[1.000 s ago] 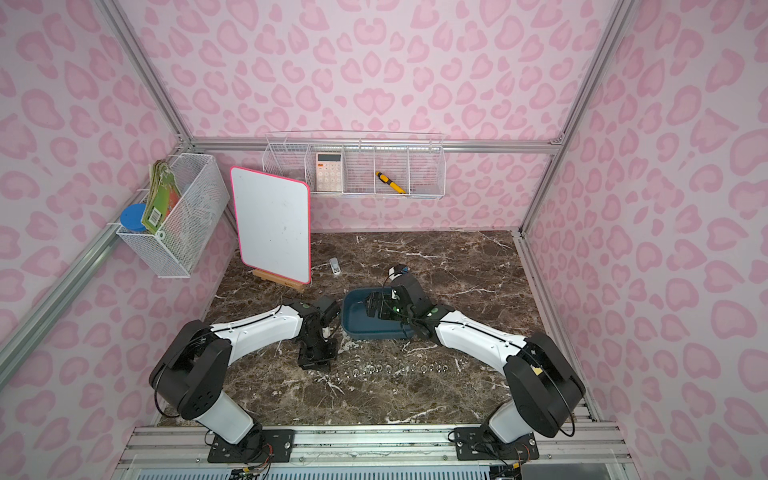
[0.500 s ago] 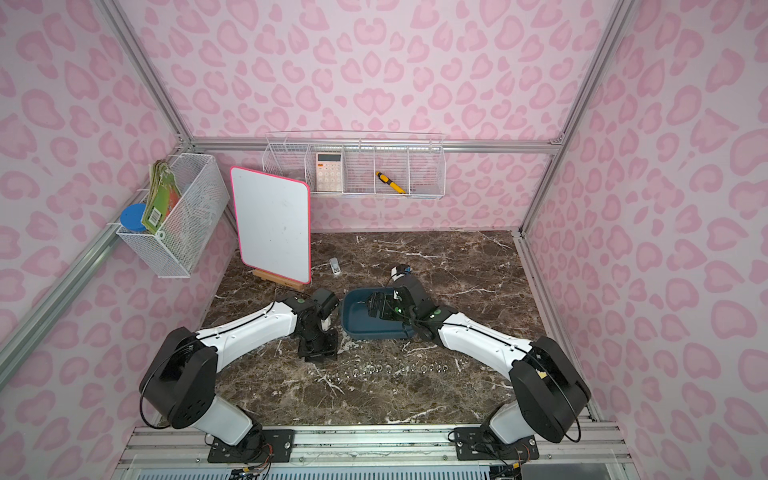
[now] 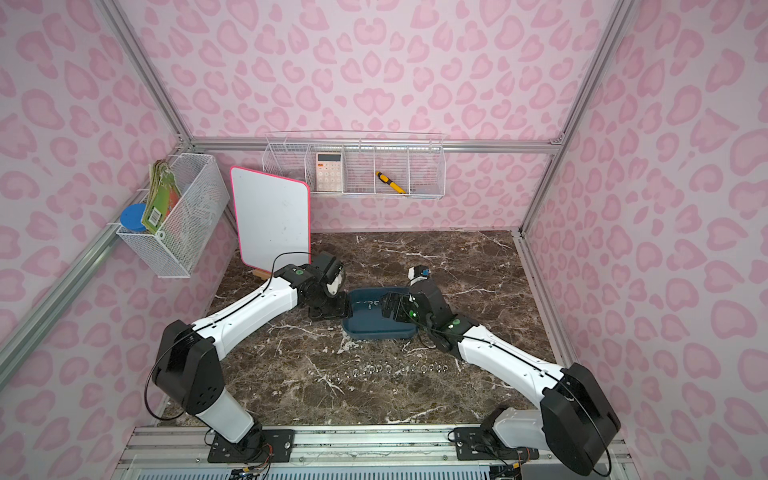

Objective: Take out the wing nut from the storage box
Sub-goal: Pick up the wing nut from the storage box.

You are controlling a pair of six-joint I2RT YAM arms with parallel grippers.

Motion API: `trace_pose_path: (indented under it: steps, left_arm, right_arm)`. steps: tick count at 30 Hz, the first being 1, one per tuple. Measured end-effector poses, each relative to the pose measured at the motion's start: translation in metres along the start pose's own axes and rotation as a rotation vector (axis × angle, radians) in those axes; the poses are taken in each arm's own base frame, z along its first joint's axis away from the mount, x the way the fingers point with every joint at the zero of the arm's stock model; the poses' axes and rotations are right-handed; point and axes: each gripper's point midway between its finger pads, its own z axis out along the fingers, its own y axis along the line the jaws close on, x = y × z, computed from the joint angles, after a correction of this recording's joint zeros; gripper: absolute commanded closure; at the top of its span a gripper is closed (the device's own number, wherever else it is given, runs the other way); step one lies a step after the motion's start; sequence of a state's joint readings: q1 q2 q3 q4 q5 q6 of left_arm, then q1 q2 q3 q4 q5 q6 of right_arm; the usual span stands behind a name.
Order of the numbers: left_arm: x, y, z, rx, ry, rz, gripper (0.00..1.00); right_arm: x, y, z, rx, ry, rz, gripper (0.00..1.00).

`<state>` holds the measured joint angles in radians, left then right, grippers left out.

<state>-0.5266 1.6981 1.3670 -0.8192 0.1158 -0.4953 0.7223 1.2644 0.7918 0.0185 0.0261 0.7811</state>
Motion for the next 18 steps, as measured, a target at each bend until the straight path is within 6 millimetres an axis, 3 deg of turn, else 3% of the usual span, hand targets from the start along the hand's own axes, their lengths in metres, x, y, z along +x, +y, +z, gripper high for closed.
trace_pose_path:
  steps: [11,18]
  left_arm:
    - [-0.052,-0.020,0.038,0.021,-0.084,0.110,0.50]
    - [-0.069,-0.027,0.063,0.016,-0.120,0.176,0.58]
  right_arm:
    - [-0.002,-0.018,-0.031,0.044,-0.067,0.011,0.01]
    - [-0.004,-0.026,-0.042,0.065,-0.093,0.019,0.01]
